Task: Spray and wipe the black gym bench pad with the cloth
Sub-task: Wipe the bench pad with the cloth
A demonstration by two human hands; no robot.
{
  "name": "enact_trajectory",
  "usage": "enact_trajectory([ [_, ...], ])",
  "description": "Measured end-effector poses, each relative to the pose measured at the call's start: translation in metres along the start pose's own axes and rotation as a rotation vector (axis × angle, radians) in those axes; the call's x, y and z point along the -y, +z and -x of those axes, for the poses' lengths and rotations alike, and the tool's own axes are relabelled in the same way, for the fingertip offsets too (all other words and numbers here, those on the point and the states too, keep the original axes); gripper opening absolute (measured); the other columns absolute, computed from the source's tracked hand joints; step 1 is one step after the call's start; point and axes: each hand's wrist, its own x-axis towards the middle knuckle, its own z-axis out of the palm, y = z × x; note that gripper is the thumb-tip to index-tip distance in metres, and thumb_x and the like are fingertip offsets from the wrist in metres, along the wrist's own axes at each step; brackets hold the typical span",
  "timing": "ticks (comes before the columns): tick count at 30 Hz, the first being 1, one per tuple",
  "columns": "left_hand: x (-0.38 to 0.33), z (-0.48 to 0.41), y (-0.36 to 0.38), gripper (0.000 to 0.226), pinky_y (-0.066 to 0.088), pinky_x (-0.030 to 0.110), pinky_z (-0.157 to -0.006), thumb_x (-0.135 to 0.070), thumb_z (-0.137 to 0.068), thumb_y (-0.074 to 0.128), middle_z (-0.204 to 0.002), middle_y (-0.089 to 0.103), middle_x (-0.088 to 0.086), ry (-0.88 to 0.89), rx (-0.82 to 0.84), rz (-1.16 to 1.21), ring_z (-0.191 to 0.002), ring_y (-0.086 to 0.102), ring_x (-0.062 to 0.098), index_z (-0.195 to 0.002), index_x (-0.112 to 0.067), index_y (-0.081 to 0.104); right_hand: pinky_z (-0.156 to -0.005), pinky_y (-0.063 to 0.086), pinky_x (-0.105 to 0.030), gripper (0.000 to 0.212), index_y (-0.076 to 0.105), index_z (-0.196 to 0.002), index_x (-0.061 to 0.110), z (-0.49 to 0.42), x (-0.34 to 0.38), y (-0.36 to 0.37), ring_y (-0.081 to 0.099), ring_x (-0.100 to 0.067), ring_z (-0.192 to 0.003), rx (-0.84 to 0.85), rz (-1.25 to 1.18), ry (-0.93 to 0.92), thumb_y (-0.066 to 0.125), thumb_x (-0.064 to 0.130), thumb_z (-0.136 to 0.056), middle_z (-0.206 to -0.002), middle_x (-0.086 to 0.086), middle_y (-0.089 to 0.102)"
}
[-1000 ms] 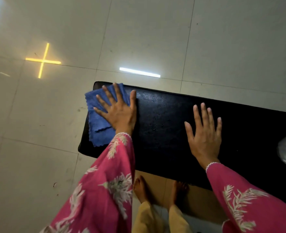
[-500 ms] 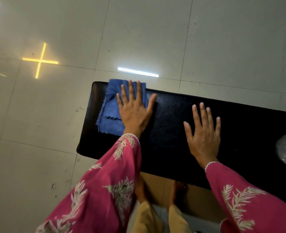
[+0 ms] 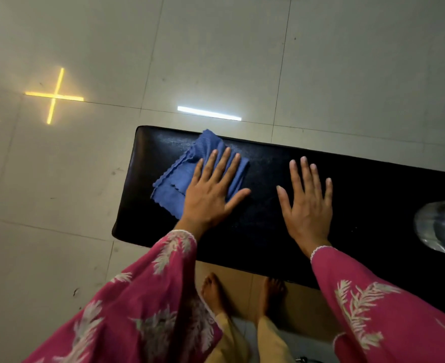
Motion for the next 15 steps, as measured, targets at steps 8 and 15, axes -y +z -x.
enact_trajectory([
  [8,-0.021,0.014,0.001,0.075,0.004,0.042,-0.115,-0.065,-0.09,0.008,-0.154,0.019,0.007,-0.377,-0.071,0.062,-0.142,0.012,0.026,-0.147,-0.017,0.022,-0.112,0.006,-0.045,0.067,0.02,-0.146,0.017,-0.001,0.0,-0.002,0.021,-0.023,-0.14,0.03,-0.031,-0.01,0.004,0.056,-0.093,-0.153,-0.006,0.021],
  [15,0.011,0.045,0.008,0.069,0.007,0.039,-0.114,-0.059,-0.095,0.013,-0.152,0.025,0.008,-0.249,-0.13,-0.03,-0.141,0.012,0.021,-0.145,-0.013,0.028,-0.112,0.007,-0.044,0.063,0.015,-0.146,0.019,0.03,-0.008,-0.001,0.019,-0.021,-0.14,0.041,-0.017,-0.069,0.007,0.055,-0.095,-0.153,-0.002,0.015],
])
